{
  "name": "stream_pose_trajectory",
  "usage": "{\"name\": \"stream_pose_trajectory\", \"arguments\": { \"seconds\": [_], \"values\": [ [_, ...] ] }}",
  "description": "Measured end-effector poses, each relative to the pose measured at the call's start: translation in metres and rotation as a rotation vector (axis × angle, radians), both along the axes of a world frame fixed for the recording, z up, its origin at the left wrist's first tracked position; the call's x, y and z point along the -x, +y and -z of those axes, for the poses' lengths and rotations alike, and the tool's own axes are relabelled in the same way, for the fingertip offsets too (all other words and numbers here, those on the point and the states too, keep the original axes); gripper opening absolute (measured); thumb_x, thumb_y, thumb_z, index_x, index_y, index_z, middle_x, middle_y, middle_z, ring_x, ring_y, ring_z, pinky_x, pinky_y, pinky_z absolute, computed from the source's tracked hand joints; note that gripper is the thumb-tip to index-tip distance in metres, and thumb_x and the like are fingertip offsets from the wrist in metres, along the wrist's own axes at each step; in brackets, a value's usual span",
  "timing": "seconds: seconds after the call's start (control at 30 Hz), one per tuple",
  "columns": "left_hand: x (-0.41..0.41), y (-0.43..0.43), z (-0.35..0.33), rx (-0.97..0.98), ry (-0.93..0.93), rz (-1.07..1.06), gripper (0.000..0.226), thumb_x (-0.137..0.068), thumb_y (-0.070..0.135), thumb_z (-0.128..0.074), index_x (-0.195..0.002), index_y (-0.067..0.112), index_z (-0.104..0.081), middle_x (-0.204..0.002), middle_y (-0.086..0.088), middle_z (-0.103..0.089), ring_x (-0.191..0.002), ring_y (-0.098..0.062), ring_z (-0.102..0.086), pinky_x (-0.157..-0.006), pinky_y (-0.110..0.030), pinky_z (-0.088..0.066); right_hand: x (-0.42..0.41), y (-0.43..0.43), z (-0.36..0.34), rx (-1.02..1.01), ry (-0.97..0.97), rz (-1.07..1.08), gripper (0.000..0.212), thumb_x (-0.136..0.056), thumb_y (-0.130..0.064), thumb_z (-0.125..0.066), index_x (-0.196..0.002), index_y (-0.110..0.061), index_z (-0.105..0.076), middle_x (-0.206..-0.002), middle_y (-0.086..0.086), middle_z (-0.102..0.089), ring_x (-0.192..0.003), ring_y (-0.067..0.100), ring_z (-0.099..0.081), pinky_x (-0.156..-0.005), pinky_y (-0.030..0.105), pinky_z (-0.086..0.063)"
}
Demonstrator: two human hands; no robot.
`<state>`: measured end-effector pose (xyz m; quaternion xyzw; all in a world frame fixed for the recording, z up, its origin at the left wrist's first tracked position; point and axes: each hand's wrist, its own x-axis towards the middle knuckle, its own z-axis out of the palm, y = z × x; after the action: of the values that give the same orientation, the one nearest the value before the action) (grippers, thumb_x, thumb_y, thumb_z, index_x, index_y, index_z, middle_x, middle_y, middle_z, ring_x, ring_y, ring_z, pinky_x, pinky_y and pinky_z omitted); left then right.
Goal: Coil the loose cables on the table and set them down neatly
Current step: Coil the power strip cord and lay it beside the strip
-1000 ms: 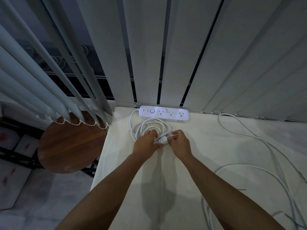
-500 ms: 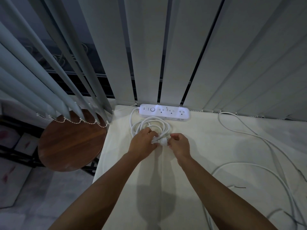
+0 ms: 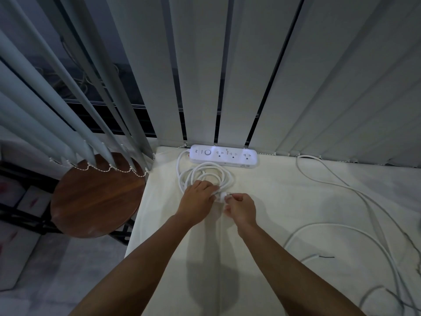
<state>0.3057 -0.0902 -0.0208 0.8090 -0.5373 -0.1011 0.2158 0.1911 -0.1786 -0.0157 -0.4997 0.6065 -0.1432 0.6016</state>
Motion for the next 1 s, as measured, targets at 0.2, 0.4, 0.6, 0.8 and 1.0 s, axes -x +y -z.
{"name": "stream_pose_trajectory", "arguments": {
  "seconds": [0.2, 0.4, 0.6, 0.8, 1.0],
  "values": [
    [-0.009, -0.002, 0.001, 0.054, 0.174, -0.017, 0.032, -0.089, 0.003, -0.055, -0.116, 0.015, -0.069, -0.111, -0.006, -0.068, -0.102, -0.025, -0.061, -0.089, -0.035, -0.048, -0.009, -0.007, -0.008, -0.237, -0.234, 0.148, 0.025, -0.082, 0.007, -0.065, -0.106, 0.001, -0.059, -0.102, 0.016, -0.064, -0.089, 0.023, -0.062, -0.084, 0.035, -0.054],
    [-0.017, -0.007, 0.0, -0.007, 0.222, 0.021, 0.035, -0.09, 0.001, -0.052, -0.115, 0.017, -0.07, -0.104, -0.005, -0.071, -0.1, -0.022, -0.061, -0.081, -0.034, -0.049, -0.004, 0.001, -0.007, 0.0, -0.146, -0.019, 0.012, -0.079, -0.005, -0.069, -0.083, -0.014, -0.062, -0.096, 0.008, -0.066, -0.082, 0.018, -0.061, -0.08, 0.035, -0.052],
    [-0.017, -0.01, 0.0, -0.045, 0.375, -0.112, 0.027, -0.09, 0.004, -0.051, -0.104, 0.015, -0.07, -0.097, -0.002, -0.072, -0.093, -0.02, -0.062, -0.077, -0.029, -0.047, -0.008, 0.003, -0.009, 0.162, -0.107, -0.055, 0.013, -0.08, -0.013, -0.072, -0.087, -0.017, -0.062, -0.099, 0.002, -0.066, -0.091, 0.017, -0.063, -0.081, 0.03, -0.05],
    [-0.016, -0.012, -0.004, -0.083, 0.553, -0.224, 0.025, -0.089, 0.009, -0.05, -0.101, 0.014, -0.071, -0.1, -0.002, -0.071, -0.092, -0.018, -0.062, -0.081, -0.033, -0.047, -0.004, -0.005, -0.01, 0.188, -0.102, -0.105, 0.013, -0.079, -0.015, -0.073, -0.09, -0.019, -0.067, -0.092, -0.008, -0.067, -0.087, 0.006, -0.063, -0.072, 0.017, -0.046],
    [-0.017, -0.015, -0.007, -0.128, 0.578, -0.215, 0.015, -0.087, 0.019, -0.057, -0.094, 0.015, -0.07, -0.089, 0.002, -0.067, -0.086, -0.019, -0.06, -0.077, -0.034, -0.045, -0.005, -0.007, -0.011, 0.216, -0.107, -0.132, 0.014, -0.078, -0.016, -0.072, -0.083, -0.027, -0.065, -0.089, -0.012, -0.067, -0.086, 0.001, -0.062, -0.069, 0.015, -0.044]
  ]
}}
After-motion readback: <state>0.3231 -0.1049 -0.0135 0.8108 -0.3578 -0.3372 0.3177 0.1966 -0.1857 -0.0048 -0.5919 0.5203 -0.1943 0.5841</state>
